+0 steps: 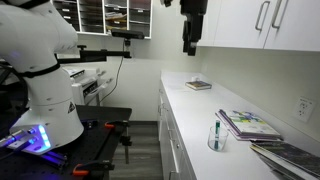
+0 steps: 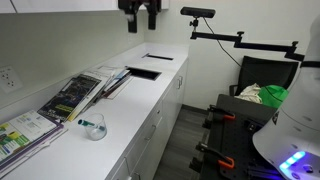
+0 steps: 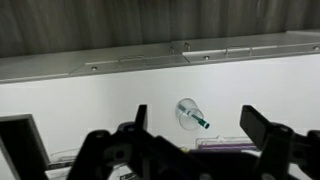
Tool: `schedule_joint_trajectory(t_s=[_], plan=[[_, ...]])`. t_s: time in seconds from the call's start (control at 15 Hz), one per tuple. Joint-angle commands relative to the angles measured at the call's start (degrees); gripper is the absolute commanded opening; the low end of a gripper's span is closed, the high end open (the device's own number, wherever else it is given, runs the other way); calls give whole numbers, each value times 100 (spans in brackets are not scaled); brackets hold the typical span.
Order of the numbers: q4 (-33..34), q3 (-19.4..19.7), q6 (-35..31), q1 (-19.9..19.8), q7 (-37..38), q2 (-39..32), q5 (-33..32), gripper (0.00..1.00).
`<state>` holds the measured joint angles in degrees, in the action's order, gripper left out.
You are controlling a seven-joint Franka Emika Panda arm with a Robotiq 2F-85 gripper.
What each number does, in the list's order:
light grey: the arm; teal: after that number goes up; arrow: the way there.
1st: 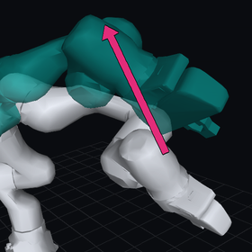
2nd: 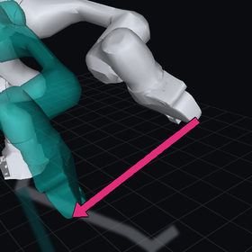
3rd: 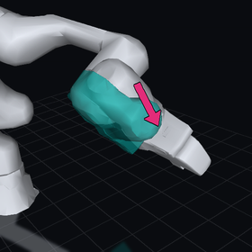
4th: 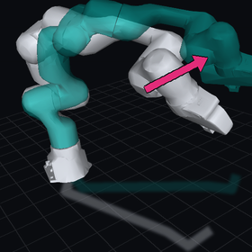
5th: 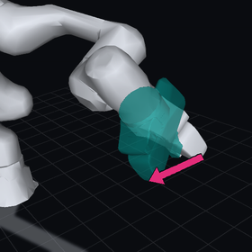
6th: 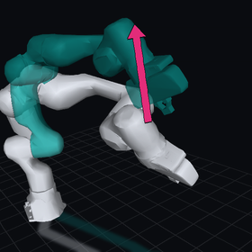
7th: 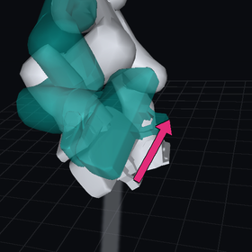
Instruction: Move the cup to the right
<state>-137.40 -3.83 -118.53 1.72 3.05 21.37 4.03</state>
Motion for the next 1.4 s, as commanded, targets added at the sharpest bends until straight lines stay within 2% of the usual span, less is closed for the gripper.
schedule_joint_trajectory(t_s=[0.0,0.27,0.47,0.73,0.8,0.87,1.0,1.33], plan=[[174,-198,-1033,68,544,-1232,8,100],[636,-154,-1947,109,805,-2820,-98,100],[1243,17,-2185,231,1298,-3818,-228,100],[2222,231,-2250,508,2141,-4931,-79,100],[2407,301,-2186,607,2250,-5086,-133,100],[2080,214,-2283,493,1876,-4856,-12,100],[2357,285,-2283,597,2014,-5125,-15,100],[2429,284,-2289,574,2008,-5190,46,100]])
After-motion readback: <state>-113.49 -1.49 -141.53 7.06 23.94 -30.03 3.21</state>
